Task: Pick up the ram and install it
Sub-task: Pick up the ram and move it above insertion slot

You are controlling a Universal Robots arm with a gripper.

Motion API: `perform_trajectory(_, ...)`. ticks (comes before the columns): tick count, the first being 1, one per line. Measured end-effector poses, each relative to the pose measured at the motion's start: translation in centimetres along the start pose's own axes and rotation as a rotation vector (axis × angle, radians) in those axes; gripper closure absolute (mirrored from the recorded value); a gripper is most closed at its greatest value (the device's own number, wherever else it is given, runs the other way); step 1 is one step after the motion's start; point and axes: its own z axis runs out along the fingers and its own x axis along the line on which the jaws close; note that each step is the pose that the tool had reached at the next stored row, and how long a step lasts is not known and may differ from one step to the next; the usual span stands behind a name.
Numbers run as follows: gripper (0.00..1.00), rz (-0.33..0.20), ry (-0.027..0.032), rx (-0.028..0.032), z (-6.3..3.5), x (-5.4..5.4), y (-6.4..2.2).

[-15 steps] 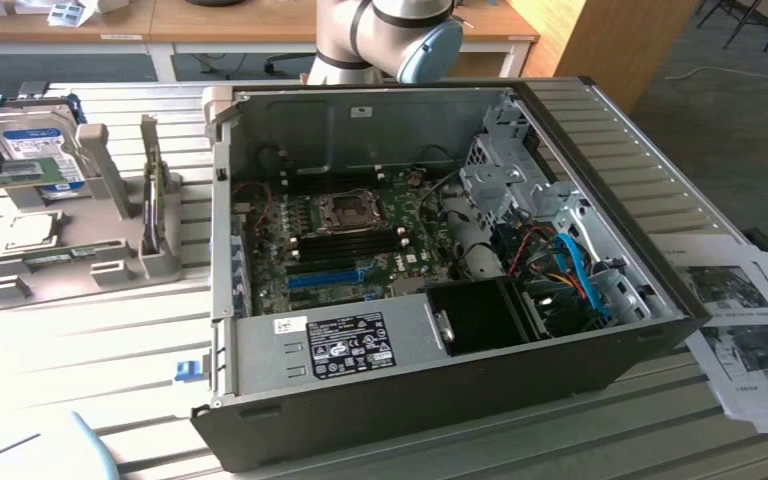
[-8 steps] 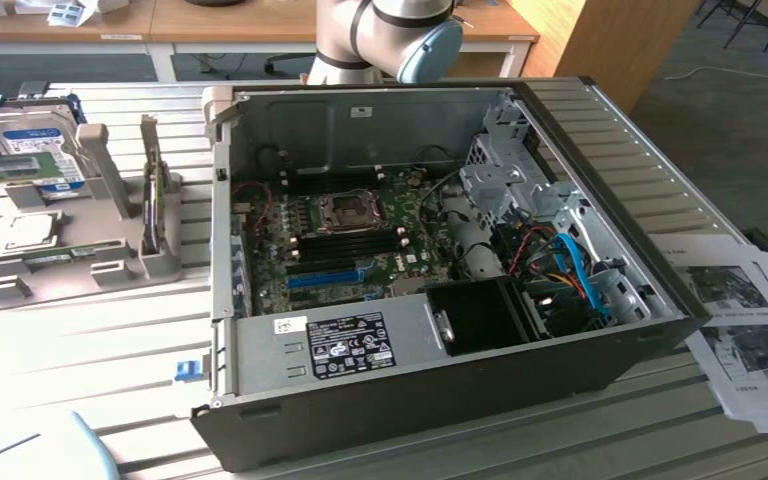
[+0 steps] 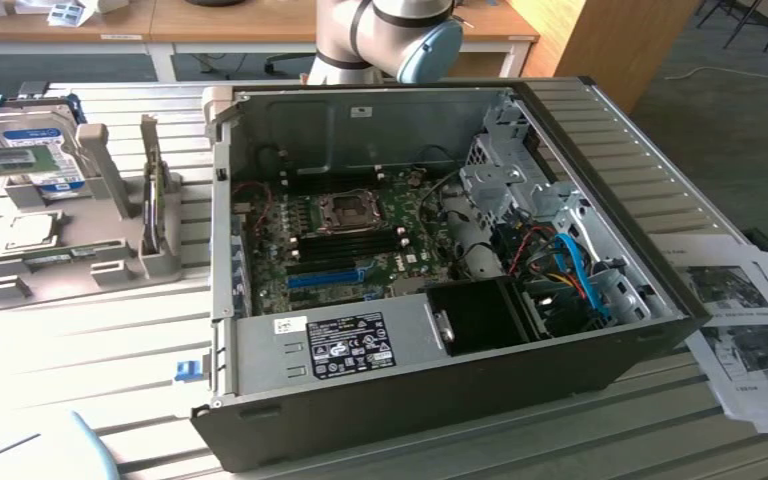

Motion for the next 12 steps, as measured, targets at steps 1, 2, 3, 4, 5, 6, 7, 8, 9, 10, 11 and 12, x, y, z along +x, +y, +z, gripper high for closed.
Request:
perform_trajectory(1,0.89,0.000,0.0001,0.0000,-0.10,0.0,0.00)
perform_trajectory(2,0.89,0.000,0.0000,0.0000,-0.18,0.0,0.01)
perform_trajectory(3,0.89,0.000,0.0000,0.0000,-0.27,0.0,0.01)
perform_trajectory(4,0.89,0.000,0.0000,0.0001,-0.36,0.0,0.01)
perform_trajectory(5,0.89,0.000,0.0000,0.0000,-0.45,0.0,0.01)
perform_trajectory(6,0.89,0.000,0.0001,0.0000,-0.53,0.0,0.02)
perform_trajectory(7,0.89,0.000,0.0000,0.0000,-0.63,0.0,0.02)
perform_trajectory(8,0.89,0.000,0.0001,0.0000,-0.72,0.0,0.02)
perform_trajectory(9,0.89,0.000,0.0001,0.0000,-0.82,0.0,0.03)
perform_trajectory(10,0.89,0.000,0.0016,-0.0001,-2.33,0.0,0.08)
perform_trajectory(11,0.89,0.000,0.0015,0.0000,-2.33,0.0,0.08)
perform_trajectory(12,0.89,0.000,0.0015,0.0000,-2.33,0.0,0.08)
